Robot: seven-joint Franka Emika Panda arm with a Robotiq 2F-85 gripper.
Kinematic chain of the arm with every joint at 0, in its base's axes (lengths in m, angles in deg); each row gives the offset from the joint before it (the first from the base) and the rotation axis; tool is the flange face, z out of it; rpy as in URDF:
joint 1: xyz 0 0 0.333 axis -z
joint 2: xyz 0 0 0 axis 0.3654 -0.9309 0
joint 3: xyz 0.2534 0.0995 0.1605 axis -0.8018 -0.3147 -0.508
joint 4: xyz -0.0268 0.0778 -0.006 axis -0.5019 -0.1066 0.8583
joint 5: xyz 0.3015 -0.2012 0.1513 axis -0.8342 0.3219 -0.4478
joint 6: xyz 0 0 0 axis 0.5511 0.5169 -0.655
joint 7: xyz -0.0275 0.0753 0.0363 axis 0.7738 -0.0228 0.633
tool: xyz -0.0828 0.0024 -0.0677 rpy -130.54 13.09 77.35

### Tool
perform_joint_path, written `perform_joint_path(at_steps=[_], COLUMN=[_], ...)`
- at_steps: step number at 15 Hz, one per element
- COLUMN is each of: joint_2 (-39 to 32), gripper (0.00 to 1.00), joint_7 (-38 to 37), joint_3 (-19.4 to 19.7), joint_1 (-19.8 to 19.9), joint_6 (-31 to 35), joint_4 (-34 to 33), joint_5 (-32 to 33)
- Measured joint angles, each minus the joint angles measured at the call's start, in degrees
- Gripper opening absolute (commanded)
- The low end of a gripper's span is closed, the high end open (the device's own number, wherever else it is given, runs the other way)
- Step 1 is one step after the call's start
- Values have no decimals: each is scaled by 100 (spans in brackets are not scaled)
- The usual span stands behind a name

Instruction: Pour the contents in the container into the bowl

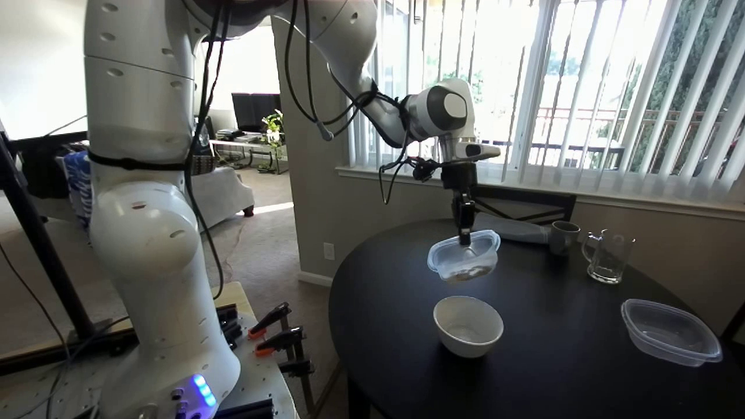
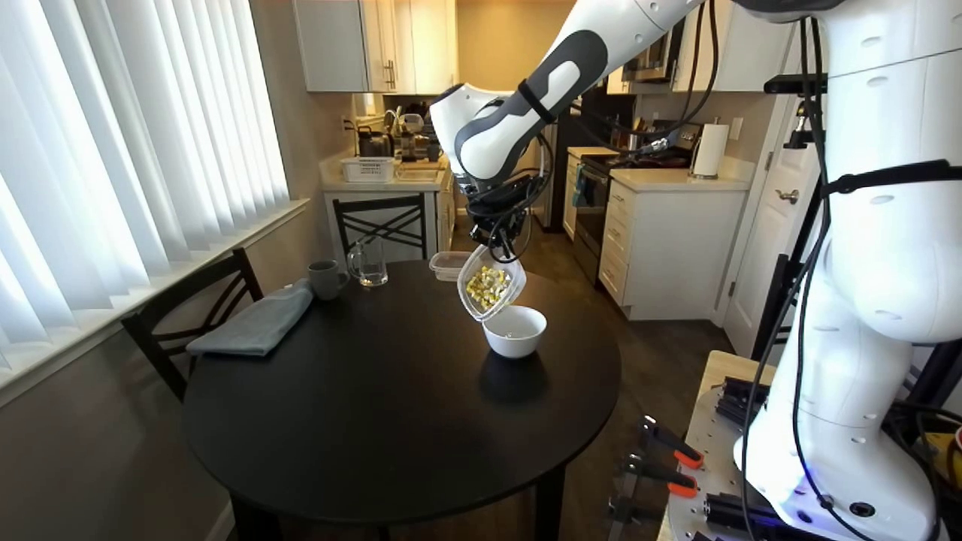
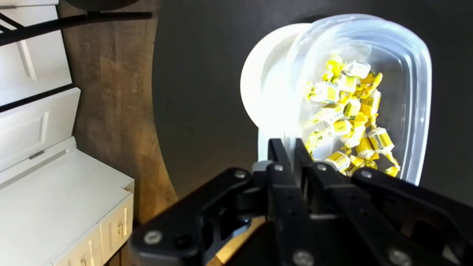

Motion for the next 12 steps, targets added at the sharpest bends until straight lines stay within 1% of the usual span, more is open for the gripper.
perform_joint_path(at_steps=[4,8,12], joint_2=[-32,-101,-179], gripper=[5,5,5], joint_7=[-480,-1227,-2104], joint_3=[123,230,230], joint_1=[150,192,171], joint_6=[-94,-235,-588], joint_4=[1,1,-2], joint_5=[215,559,1007])
